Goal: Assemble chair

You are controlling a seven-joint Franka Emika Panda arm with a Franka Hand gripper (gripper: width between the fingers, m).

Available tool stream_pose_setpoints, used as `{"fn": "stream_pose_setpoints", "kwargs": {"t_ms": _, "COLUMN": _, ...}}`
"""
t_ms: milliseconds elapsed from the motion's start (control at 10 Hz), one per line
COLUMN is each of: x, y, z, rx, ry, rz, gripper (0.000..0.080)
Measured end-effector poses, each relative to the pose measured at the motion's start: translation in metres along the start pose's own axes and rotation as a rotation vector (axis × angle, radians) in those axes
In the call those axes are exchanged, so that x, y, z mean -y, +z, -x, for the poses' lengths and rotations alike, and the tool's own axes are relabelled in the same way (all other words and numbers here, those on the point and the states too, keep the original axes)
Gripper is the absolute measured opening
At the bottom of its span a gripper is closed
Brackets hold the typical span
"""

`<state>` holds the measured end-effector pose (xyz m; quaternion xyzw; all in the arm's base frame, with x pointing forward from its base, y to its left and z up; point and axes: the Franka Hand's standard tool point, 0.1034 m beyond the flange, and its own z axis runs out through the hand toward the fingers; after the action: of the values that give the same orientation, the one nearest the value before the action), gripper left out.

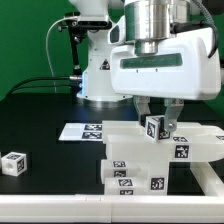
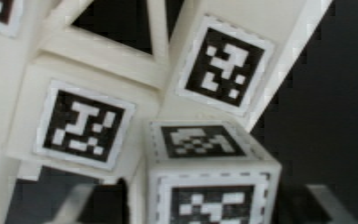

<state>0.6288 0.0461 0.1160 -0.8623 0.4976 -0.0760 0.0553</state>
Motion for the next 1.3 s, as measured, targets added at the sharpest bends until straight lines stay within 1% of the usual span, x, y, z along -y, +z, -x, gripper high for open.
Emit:
{"fn": "stream_pose_setpoints", "kwargs": {"t_ms": 100, "x": 0.0019, "y": 0.0001, "z": 0.0025, "rx": 0.000, "ry": -0.111, "rz": 0.009, "gripper": 0.0469}}
{"fn": "stream_pose_setpoints", "kwargs": {"t_ms": 200, "x": 0.0022, "y": 0.0003, "z": 0.0048, "rx": 0.019, "ry": -0.291, "rz": 0.045, "gripper": 0.0613}}
{"fn": "stream_pose_setpoints", "kwargs": {"t_ms": 300, "x": 0.0037, "y": -0.0003, "z": 0.0079, "rx": 0.038, "ry": -0.462, "rz": 0.090, "gripper": 0.0638}}
{"fn": "stream_pose_setpoints", "kwargs": {"t_ms": 600, "x": 0.0021, "y": 0.0015, "z": 0.0075, "rx": 0.046, "ry": -0.631, "rz": 0.091, "gripper": 0.0649}}
{"fn": "stream_pose_setpoints", "kwargs": {"t_ms": 700, "x": 0.0015, "y": 0.0015, "z": 0.0062, "rx": 0.050, "ry": -0.733, "rz": 0.091, "gripper": 0.0649}}
{"fn": "stream_pose_setpoints", "kwargs": {"t_ms": 800, "x": -0.0011, "y": 0.0008, "z": 0.0017, "rx": 0.077, "ry": -0.925, "rz": 0.094, "gripper": 0.0649}}
{"fn": "stream_pose_setpoints", "kwargs": {"t_ms": 900, "x": -0.0018, "y": 0.0019, "z": 0.0030, "rx": 0.081, "ry": -0.940, "rz": 0.093, "gripper": 0.0649}}
{"fn": "stream_pose_setpoints", "kwargs": {"t_ms": 1100, "x": -0.0021, "y": 0.0020, "z": 0.0026, "rx": 0.077, "ry": -0.893, "rz": 0.095, "gripper": 0.0634}}
{"fn": "stream_pose_setpoints", "kwargs": {"t_ms": 1200, "x": -0.0019, "y": 0.0021, "z": 0.0031, "rx": 0.075, "ry": -0.830, "rz": 0.096, "gripper": 0.0459}}
{"fn": "stream_pose_setpoints", "kwargs": {"t_ms": 1300, "x": -0.0019, "y": 0.0022, "z": 0.0032, "rx": 0.070, "ry": -0.736, "rz": 0.099, "gripper": 0.0374}}
